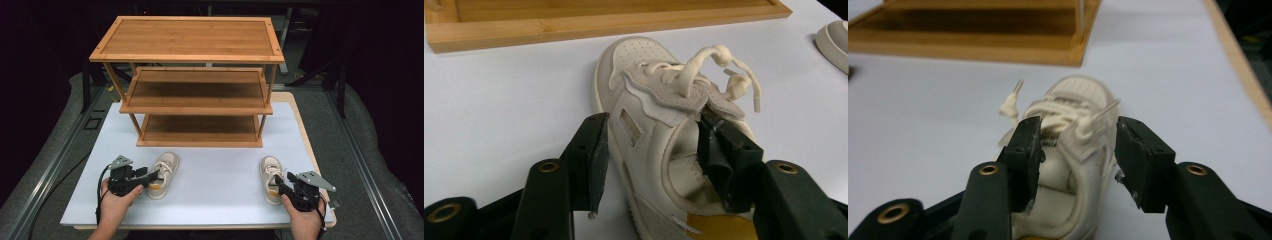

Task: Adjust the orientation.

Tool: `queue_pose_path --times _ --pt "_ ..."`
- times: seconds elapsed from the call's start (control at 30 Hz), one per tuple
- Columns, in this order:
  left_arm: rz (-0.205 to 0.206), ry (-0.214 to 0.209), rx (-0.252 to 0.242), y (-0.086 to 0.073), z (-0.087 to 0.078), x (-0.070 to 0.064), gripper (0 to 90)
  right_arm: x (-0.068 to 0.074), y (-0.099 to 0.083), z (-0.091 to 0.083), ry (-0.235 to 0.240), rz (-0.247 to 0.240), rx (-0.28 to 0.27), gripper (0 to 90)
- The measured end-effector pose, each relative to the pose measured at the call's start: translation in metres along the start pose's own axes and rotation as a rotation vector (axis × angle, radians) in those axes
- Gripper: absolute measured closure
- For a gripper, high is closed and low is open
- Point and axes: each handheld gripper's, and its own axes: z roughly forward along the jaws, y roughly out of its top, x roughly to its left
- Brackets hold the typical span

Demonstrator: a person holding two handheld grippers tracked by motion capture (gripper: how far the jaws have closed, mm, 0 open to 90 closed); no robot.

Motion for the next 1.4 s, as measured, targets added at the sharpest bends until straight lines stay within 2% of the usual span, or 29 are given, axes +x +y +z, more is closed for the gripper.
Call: queue_pose_path --times 0.03,0.07,0.13,0.23,0.27,0.3,0.43,0.47,0.53,0.67,0.77,0.87,0.93,1.03,1.07,1.1,1.13,1.33,1.4 --pt "0.0 0.0 0.0 0.0 0.0 0.0 48.5 0.0 0.0 0.0 0.0 0.0 0.0 53.9" --pt "0.001 0.0 -0.002 0.0 0.0 0.0 48.9 -0.001 -0.003 0.005 0.012 0.006 0.044 53.8" --pt "-0.01 -0.013 -0.002 -0.001 0.001 0.0 50.2 -0.004 -0.004 0.008 0.024 0.035 0.056 52.9" --pt "-0.025 -0.032 -0.004 -0.001 0.002 0.002 51.8 -0.008 -0.005 0.012 0.05 0.074 0.059 53.2" --pt "-0.042 -0.044 -0.006 -0.002 0.003 0.003 52.6 -0.009 -0.005 0.014 0.055 0.082 0.063 53.9" --pt "-0.042 -0.044 -0.006 -0.002 0.003 0.003 52.8 -0.009 -0.005 0.014 0.055 0.082 0.063 53.9" --pt "-0.035 -0.006 0.002 -0.002 0.006 0.0 57.0 -0.011 -0.004 0.016 0.062 0.134 0.068 58.0" --pt "-0.035 -0.006 0.002 -0.002 0.006 0.0 60.6 -0.011 -0.003 0.016 0.06 0.138 0.069 58.5" --pt "-0.034 0.003 0.007 -0.001 0.007 0.0 62.2 -0.01 -0.003 0.017 0.052 0.144 0.062 60.7" --pt "-0.054 -0.033 0.021 0.0 0.011 -0.005 65.1 -0.003 -0.002 0.019 0.083 0.159 0.057 62.8" --pt "-0.041 -0.052 0.031 0.001 0.017 -0.015 65.8 0.007 -0.001 0.022 0.083 0.141 0.062 63.2" --pt "-0.019 -0.065 0.036 0.003 0.023 -0.026 67.0 0.022 0.001 0.027 0.094 0.143 0.065 63.4" --pt "-0.019 -0.064 0.036 0.003 0.024 -0.029 67.0 0.034 0.003 0.032 0.102 0.127 0.067 63.4" --pt "-0.059 -0.06 0.021 0.001 0.028 -0.036 66.7 0.054 0.005 0.038 0.114 0.088 0.074 63.7" --pt "-0.059 -0.06 0.021 0.001 0.028 -0.036 66.6 0.061 0.006 0.04 0.122 0.082 0.074 63.7" --pt "-0.075 -0.064 0.016 0.001 0.029 -0.038 66.6 0.061 0.006 0.04 0.122 0.082 0.074 63.7" --pt "-0.071 -0.061 0.016 0.001 0.031 -0.042 66.6 0.074 0.007 0.046 0.131 0.072 0.072 63.7" --pt "-0.079 -0.059 0.002 0.001 0.036 -0.05 66.0 0.111 0.009 0.061 0.158 0.04 0.053 63.7" --pt "-0.048 -0.055 0.007 0.003 0.038 -0.052 65.9 0.12 0.008 0.064 0.163 0.039 0.041 63.8"
